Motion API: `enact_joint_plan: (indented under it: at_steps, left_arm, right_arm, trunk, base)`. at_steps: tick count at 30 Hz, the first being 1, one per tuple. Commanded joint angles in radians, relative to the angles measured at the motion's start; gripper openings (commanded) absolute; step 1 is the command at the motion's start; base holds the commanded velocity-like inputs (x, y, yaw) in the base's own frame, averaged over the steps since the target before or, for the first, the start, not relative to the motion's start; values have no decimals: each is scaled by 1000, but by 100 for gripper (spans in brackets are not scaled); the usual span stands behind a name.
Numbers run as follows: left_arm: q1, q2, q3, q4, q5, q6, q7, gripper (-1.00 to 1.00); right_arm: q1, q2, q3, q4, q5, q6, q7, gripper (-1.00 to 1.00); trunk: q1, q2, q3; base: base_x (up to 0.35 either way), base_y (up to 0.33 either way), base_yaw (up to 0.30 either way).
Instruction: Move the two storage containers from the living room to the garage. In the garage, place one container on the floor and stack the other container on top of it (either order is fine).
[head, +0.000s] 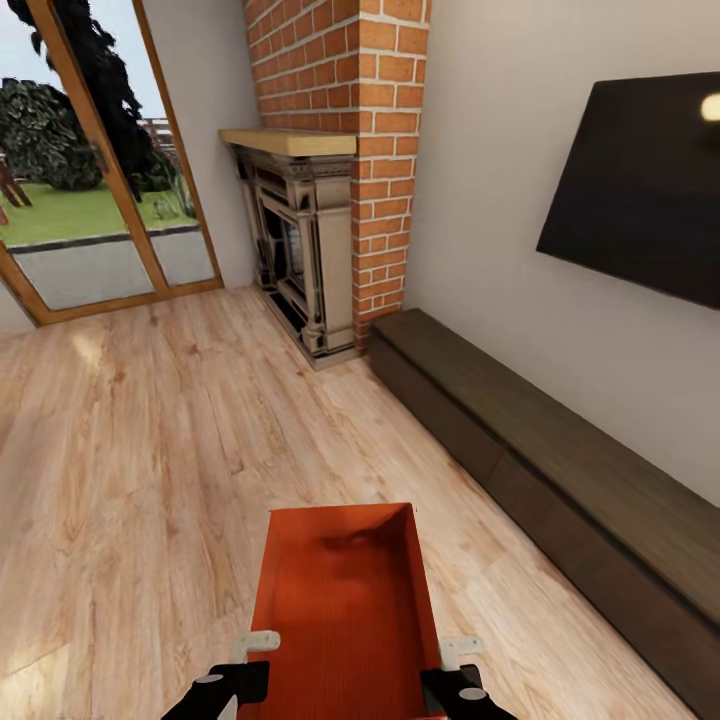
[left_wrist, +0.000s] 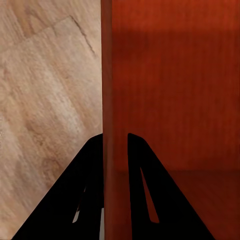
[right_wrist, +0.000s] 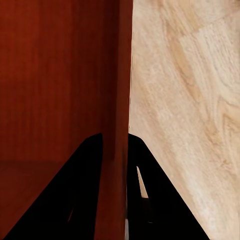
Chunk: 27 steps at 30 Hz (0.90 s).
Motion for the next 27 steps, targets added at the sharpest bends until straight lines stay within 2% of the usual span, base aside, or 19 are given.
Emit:
enact_joint_plan:
  at_steps: [1,10,27]
  left_arm:
    - [0,0,-8,-4,4,6,8,-100]
    - [0,0,-8,-3,4,6,8,-100]
    - [0,0,-8,-3,4,6,9,-100]
  right_arm:
    - [-1,-1,-4,15,-15,-6,-16,-100]
    - [-1,-3,-4,15,-15,-8,-15,-100]
    - [-1,-1,-4,15,-15,-11,-16,-100]
  trunk:
    - [0,-1,-1]
    - [0,-1,-1]
    - [0,-1,20]
  base:
    - [0,0,253]
    - [0,0,239]
    - [0,0,10]
